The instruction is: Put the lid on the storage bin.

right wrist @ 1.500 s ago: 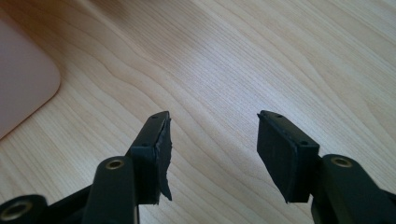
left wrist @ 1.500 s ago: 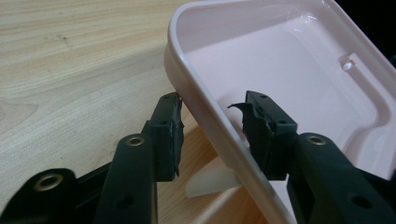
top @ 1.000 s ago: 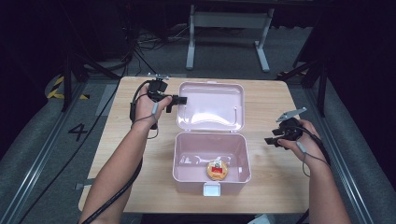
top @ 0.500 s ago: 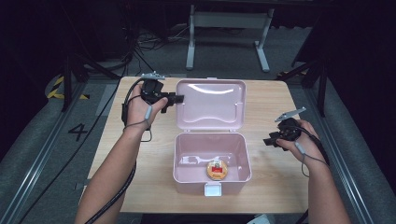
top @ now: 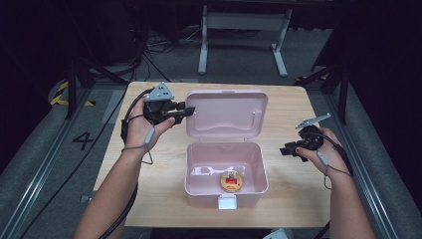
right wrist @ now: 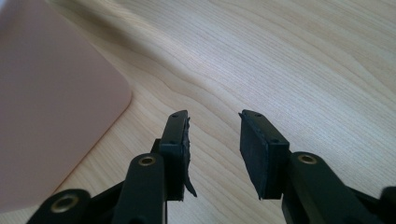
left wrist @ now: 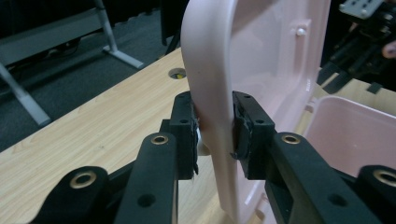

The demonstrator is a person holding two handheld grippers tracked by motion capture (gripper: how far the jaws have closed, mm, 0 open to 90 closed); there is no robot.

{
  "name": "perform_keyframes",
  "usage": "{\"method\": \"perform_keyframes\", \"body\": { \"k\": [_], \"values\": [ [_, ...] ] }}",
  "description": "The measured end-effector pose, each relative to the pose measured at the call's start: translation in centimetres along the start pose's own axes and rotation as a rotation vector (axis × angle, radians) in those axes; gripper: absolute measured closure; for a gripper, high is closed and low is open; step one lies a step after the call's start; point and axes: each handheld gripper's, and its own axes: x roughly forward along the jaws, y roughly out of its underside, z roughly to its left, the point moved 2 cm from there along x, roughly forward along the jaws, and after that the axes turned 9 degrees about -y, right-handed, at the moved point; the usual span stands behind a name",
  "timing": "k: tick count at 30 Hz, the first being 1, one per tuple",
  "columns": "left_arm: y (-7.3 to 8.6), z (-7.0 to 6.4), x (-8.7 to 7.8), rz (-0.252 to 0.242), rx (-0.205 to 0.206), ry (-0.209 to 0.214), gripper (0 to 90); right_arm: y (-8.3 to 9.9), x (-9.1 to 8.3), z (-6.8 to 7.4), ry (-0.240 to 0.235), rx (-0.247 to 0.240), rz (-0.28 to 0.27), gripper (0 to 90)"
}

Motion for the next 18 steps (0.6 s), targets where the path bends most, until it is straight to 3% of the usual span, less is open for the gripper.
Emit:
{"method": "perform_keyframes", "body": {
  "k": [3,4,10,13,15,18],
  "values": [
    [0.1,-0.3,-0.8,-0.009,-0.024,0.057,66.6,-0.1,-0.2,0.2,-0.017,-0.006,-0.009,63.7],
    [0.1,-0.5,-1.2,-0.005,-0.013,0.067,66.8,-0.1,-0.2,0.3,-0.018,-0.009,-0.01,63.7],
    [0.6,-1.3,-2.0,0.028,0.0,0.08,63.2,-0.2,-0.3,0.8,-0.035,-0.012,-0.005,64.7],
    [1.1,-1.5,-2.5,0.023,-0.013,0.083,65.5,-0.3,-0.7,1.1,-0.09,0.001,-0.027,66.6],
    [1.2,-1.8,-2.7,0.039,0.007,0.083,65.1,-0.4,-1.0,1.3,-0.107,0.007,-0.04,67.1],
    [1.3,-2.0,-3.4,0.057,0.006,0.088,64.2,-0.5,-1.6,1.9,-0.125,0.002,-0.059,67.3]
  ]
}}
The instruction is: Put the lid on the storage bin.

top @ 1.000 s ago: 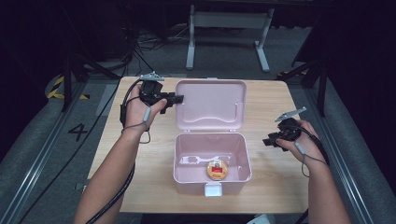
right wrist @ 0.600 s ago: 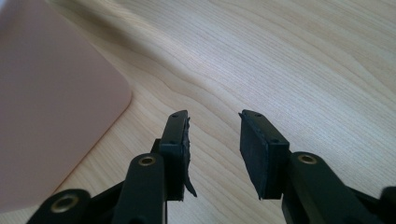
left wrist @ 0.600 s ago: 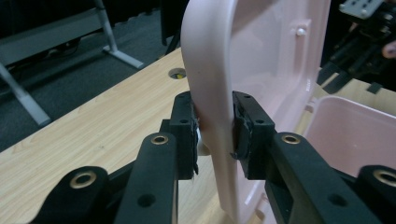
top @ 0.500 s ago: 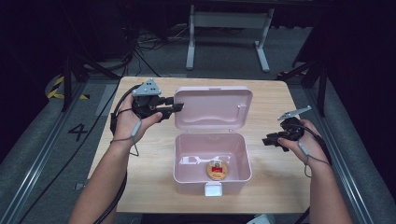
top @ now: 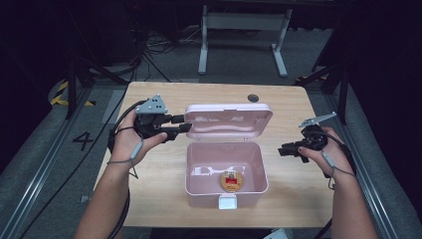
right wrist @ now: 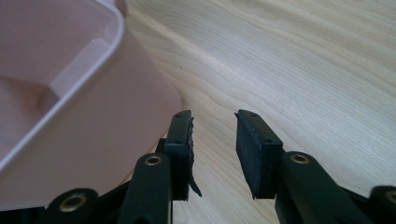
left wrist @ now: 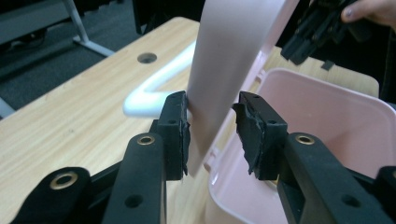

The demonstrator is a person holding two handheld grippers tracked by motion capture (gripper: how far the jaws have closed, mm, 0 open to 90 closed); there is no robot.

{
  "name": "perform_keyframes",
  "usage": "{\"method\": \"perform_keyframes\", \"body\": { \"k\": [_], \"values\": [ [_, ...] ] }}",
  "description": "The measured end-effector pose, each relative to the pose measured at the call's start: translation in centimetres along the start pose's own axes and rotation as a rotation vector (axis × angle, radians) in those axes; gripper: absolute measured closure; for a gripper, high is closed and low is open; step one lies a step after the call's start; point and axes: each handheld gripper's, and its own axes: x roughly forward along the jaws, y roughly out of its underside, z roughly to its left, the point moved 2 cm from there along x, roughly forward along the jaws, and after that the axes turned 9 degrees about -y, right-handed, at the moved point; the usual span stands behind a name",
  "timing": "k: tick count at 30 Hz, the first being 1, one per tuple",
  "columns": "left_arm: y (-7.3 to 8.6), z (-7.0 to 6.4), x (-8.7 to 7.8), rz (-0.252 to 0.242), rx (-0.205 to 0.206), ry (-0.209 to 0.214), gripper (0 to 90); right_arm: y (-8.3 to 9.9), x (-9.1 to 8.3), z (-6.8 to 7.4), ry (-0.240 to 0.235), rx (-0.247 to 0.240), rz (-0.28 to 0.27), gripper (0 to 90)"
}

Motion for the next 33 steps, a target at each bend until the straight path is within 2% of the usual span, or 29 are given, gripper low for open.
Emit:
{"method": "perform_keyframes", "body": {
  "k": [2,3,7,12,15,21,30,33],
  "values": [
    [0.1,-0.1,-0.2,0.003,-0.005,0.008,64.1,-0.1,-0.2,0.2,-0.005,-0.003,-0.005,67.3],
    [0.1,-0.3,-0.5,0.014,0.012,0.012,63.7,-0.2,-0.4,0.9,-0.014,-0.02,-0.011,67.2],
    [0.2,-0.7,-0.7,0.03,0.027,0.013,63.3,-0.5,-0.5,1.7,-0.026,-0.045,-0.015,67.0],
    [0.3,-0.9,-0.7,0.06,0.055,0.004,65.0,-1.0,-0.7,3.5,-0.049,-0.094,-0.009,66.7],
    [0.5,-0.9,-0.6,0.078,0.051,0.01,66.7,-1.2,-0.9,4.2,-0.058,-0.121,-0.016,66.3],
    [0.6,-1.1,-0.6,0.096,0.066,0.007,71.1,-1.4,-0.8,5.1,-0.064,-0.149,-0.012,65.6],
    [0.9,-1.3,-0.8,0.148,0.062,0.049,73.1,-1.7,-1.0,6.2,-0.11,-0.183,-0.033,67.6],
    [1.2,-1.6,-0.8,0.175,0.062,0.075,72.0,-2.0,-1.1,6.7,-0.123,-0.206,-0.062,72.9]
  ]
}}
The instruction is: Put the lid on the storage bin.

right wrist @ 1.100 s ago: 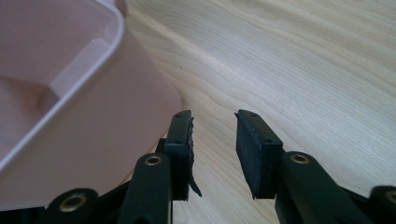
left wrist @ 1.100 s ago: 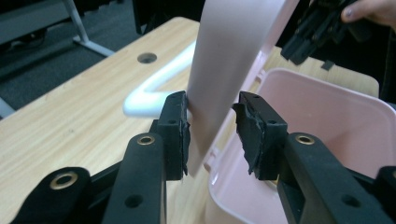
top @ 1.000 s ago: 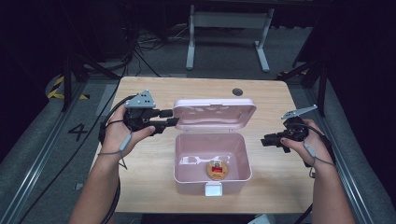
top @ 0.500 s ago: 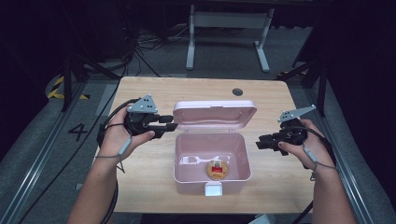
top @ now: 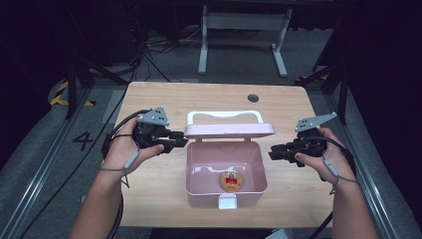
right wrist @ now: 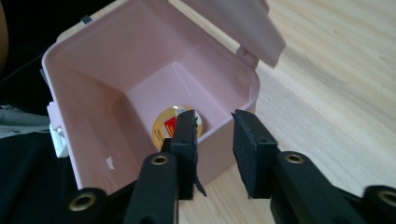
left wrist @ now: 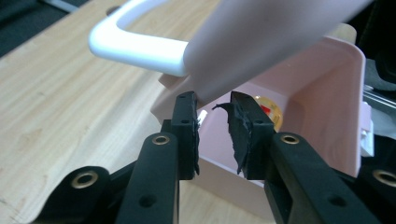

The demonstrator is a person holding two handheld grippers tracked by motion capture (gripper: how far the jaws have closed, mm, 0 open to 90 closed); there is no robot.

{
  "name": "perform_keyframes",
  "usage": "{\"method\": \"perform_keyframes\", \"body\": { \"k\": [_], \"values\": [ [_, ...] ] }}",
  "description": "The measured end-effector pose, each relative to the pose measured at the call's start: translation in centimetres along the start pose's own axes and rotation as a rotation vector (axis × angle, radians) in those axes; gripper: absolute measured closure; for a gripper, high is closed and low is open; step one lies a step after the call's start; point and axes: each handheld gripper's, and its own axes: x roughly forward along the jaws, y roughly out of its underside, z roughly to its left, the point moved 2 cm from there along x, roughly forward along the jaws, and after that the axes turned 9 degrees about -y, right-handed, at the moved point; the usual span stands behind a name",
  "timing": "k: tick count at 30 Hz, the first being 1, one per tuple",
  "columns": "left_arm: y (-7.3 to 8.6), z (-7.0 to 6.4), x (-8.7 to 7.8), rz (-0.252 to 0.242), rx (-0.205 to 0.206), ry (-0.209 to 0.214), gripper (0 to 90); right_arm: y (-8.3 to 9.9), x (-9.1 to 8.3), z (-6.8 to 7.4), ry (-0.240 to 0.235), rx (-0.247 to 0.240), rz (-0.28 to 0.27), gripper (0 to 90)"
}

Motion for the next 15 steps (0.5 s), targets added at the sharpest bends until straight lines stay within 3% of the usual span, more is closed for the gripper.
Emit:
{"method": "perform_keyframes", "body": {
  "k": [8,15],
  "values": [
    [0.4,-0.11,0.06,0.043,-0.007,0.05,68.0,-0.57,-0.13,0.35,-0.005,-0.044,-0.068,82.1],
    [1.02,-0.09,-0.27,0.069,-0.047,0.075,60.9,-0.83,-0.38,0.64,-0.012,-0.058,-0.103,83.7]
  ]
}}
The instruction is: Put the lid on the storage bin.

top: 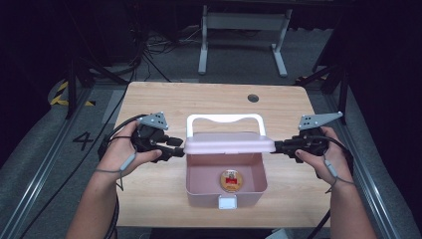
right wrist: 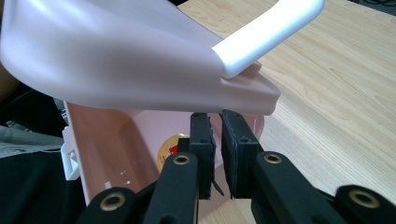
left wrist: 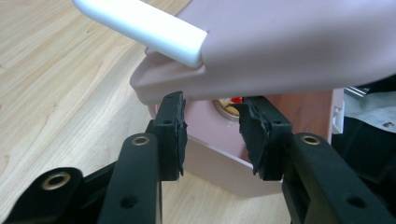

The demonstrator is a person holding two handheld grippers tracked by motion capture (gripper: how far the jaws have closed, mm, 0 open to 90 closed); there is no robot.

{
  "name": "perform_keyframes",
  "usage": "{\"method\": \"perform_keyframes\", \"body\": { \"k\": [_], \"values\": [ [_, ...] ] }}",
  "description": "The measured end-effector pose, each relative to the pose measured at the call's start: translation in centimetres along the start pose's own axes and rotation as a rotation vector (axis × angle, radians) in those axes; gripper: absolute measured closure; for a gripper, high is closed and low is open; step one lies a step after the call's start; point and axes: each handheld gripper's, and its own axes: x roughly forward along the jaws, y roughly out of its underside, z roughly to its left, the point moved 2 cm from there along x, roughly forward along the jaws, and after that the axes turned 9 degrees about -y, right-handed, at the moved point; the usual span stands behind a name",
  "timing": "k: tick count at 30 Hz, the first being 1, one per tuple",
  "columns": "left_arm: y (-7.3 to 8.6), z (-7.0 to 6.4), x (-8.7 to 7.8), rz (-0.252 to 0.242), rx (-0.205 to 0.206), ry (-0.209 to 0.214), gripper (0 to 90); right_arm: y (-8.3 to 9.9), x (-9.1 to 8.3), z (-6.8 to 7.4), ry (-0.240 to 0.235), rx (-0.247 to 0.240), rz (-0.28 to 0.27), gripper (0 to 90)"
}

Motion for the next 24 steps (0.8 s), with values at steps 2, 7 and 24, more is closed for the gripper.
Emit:
{"method": "perform_keyframes", "body": {
  "k": [2,7,24],
  "values": [
    [0.1,0.2,-0.2,0.001,0.0,-0.003,60.5,0.0,0.0,0.0,0.001,0.0,-0.001,83.8],
    [0.5,0.9,-0.4,-0.002,-0.035,-0.013,58.0,0.0,-0.1,0.0,-0.001,-0.006,0.001,83.8],
    [2.9,6.0,0.7,0.011,-0.162,-0.164,44.3,0.1,-0.3,1.1,-0.038,-0.049,0.08,81.2]
  ]
}}
